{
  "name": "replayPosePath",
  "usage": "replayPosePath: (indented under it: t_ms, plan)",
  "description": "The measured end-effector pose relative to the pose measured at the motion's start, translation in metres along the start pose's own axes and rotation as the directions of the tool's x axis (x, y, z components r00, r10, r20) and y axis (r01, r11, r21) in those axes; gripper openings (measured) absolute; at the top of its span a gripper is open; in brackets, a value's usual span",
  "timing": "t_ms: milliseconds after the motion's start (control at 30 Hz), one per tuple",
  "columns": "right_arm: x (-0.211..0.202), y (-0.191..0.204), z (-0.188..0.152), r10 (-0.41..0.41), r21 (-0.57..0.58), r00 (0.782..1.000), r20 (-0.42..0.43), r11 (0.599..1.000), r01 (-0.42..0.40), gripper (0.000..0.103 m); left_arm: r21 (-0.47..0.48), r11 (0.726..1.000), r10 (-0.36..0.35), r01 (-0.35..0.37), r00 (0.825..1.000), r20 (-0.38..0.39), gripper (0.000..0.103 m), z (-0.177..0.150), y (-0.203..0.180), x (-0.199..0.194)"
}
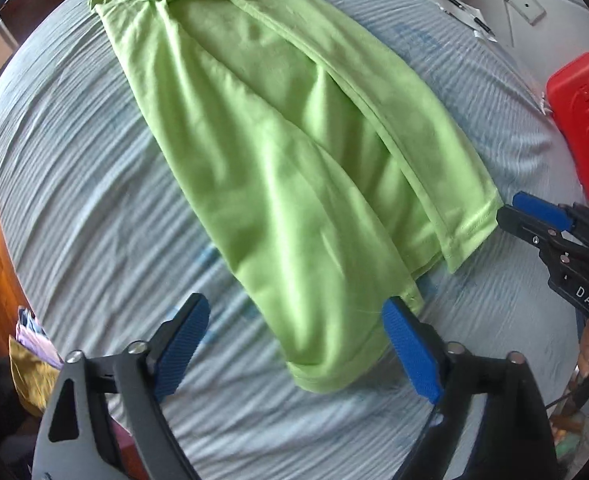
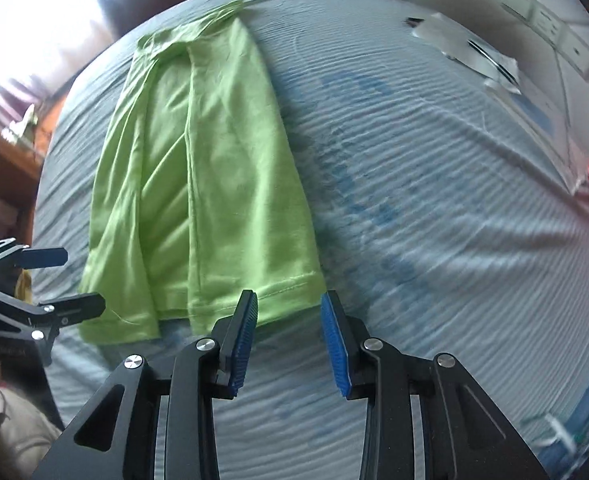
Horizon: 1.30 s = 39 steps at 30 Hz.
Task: Fold clothes
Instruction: 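Release the folded strip and move both grippers to the hem end, then grasp the hem end with both grippers and fold it toward the collar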
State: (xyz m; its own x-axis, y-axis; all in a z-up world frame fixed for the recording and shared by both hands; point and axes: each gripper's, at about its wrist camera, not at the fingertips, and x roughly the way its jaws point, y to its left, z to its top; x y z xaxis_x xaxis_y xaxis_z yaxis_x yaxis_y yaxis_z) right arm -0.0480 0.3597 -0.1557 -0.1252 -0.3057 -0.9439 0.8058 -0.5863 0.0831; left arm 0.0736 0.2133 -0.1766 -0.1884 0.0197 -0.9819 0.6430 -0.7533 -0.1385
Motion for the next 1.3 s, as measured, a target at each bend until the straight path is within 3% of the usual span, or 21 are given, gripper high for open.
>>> replayPosePath:
  t_ms: [300,433,600,633,667,700,733,800,933,1033,1300]
  plan:
    - [0.026,-0.003,0.001,0.02,-0.1,1.0,-0.013,0.995,-0.021,0.034,-0.002,0.996,0.088,-0.088,0.996,0.024,0.08,-0.014,-0.027,0.018]
    - [0.025,-0.015,-0.002,0.054,-0.07,0.998,0.009,0.996,-0.053,0.034,-0.02,0.995,0.096,-0.096,0.995,0.018,0.08,-0.013,-0.028,0.019]
    - [0.027,-0.013,-0.002,0.043,-0.122,0.999,0.0,0.992,-0.043,0.035,0.008,0.995,0.1,-0.1,0.995,0.019,0.078,-0.016,-0.03,0.018]
    - [0.027,-0.012,-0.002,0.04,-0.129,0.999,-0.004,0.991,-0.04,0.035,0.02,0.995,0.098,-0.099,0.995,0.02,0.075,-0.017,-0.03,0.016]
    - [0.027,-0.012,-0.002,0.036,-0.134,0.999,-0.003,0.99,-0.036,0.035,0.033,0.995,0.094,-0.094,0.995,0.022,0.063,-0.018,-0.031,0.014]
    - [0.027,-0.012,-0.003,0.032,-0.139,0.999,-0.001,0.99,-0.032,0.034,0.052,0.995,0.084,-0.085,0.996,0.019,0.043,-0.019,-0.033,0.012]
    - [0.027,-0.01,-0.002,0.026,-0.144,1.0,0.0,0.989,-0.026,0.034,0.072,0.994,0.079,-0.08,0.997,0.019,0.036,-0.02,-0.035,0.01]
    - [0.025,-0.006,-0.001,0.018,-0.151,1.0,-0.001,0.988,-0.018,0.009,0.1,0.991,0.082,-0.084,0.996,0.026,0.018,-0.022,-0.038,0.007]
    - [0.009,-0.006,0.005,0.036,-0.124,0.999,0.029,0.992,-0.032,0.009,0.122,0.991,0.056,-0.063,0.996,0.065,0.014,-0.022,-0.032,-0.013]
    - [-0.014,-0.004,0.015,0.072,-0.104,0.993,0.098,0.993,-0.062,0.009,0.135,0.99,0.025,-0.043,0.991,0.131,0.014,-0.014,-0.02,-0.041]
    - [-0.051,0.019,0.087,0.133,-0.106,0.957,0.259,0.988,-0.108,0.009,0.078,0.997,-0.013,-0.007,0.966,0.257,0.014,0.068,0.032,-0.089]
